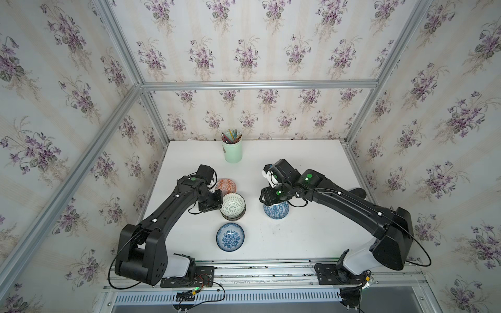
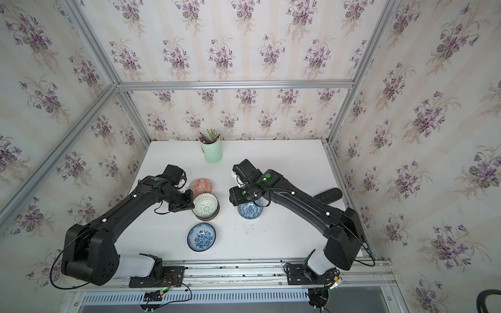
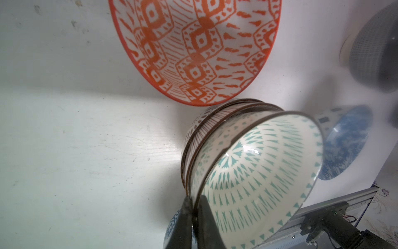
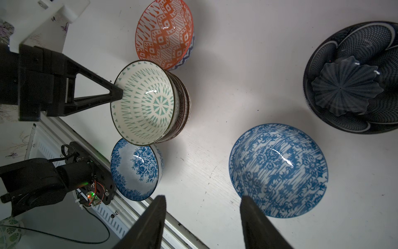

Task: Stack the bowls
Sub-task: Place the bowl in the bowl.

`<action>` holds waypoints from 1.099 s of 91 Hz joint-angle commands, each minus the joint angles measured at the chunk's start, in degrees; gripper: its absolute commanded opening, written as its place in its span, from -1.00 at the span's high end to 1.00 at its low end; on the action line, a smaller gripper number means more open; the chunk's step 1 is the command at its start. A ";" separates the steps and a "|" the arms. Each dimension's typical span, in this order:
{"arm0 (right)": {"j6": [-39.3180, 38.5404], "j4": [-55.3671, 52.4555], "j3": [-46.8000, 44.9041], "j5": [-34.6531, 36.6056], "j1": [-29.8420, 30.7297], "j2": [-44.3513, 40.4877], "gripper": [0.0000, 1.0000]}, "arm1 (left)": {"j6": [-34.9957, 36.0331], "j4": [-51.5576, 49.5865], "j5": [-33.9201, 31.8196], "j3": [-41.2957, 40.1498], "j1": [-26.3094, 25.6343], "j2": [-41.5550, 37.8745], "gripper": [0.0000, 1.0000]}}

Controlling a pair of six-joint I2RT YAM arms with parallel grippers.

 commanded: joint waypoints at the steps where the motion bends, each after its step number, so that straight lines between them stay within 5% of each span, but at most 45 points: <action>1: -0.01 0.40 0.38 -0.08 0.00 0.13 -0.21 | -0.12 0.14 0.98 -0.05 0.04 -0.03 0.63; 81: 0.18 0.74 -0.21 -0.17 -0.06 -0.02 -0.21 | 0.04 -0.16 1.28 0.12 0.04 1.18 0.87; 93: 0.03 0.91 -0.23 -0.12 -0.16 0.14 -0.21 | 0.06 -0.33 1.32 0.19 0.04 1.10 0.78; 100: 0.15 1.13 -0.27 0.16 -0.49 0.24 -0.22 | 0.09 -0.66 1.25 0.40 0.04 0.45 0.51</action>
